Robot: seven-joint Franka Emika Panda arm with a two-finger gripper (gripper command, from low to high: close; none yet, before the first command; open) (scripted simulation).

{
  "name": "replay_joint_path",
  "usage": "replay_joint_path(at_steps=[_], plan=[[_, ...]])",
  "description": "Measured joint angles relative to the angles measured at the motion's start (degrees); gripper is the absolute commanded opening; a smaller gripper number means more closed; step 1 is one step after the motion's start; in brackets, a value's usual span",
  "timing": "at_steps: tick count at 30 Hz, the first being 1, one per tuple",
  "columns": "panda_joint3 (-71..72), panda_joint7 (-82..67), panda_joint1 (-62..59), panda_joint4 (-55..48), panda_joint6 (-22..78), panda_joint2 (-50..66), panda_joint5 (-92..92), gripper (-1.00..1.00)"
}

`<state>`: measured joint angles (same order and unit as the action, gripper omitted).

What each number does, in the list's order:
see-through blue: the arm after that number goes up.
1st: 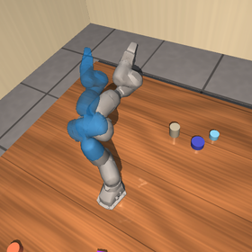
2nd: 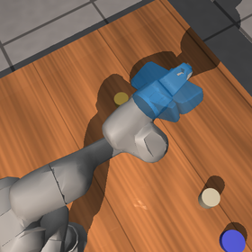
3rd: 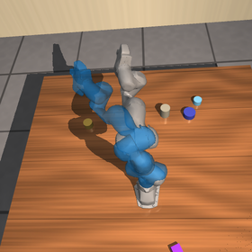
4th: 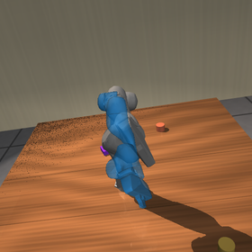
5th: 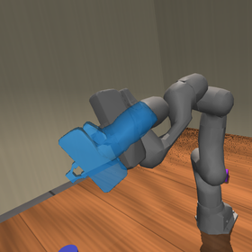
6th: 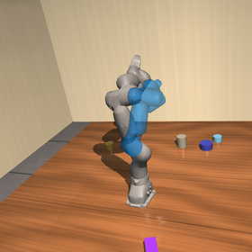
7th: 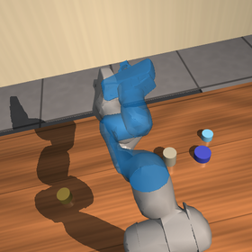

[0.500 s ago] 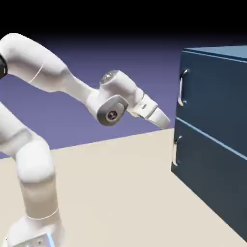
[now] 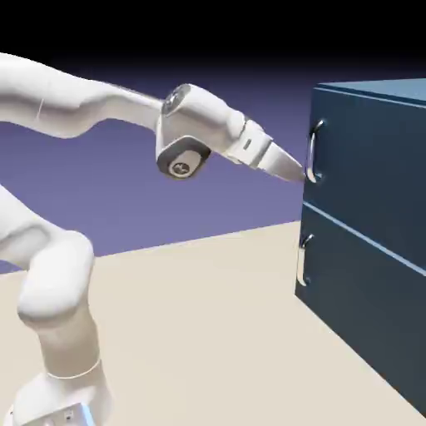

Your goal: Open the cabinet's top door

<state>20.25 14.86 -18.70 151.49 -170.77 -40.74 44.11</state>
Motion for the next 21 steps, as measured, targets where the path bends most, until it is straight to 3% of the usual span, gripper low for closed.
replay_joint_path(at_steps=[21], plan=[[24.03, -32.75, -23.00, -11.28, 3.84, -9.59, 52.34, 0.00]])
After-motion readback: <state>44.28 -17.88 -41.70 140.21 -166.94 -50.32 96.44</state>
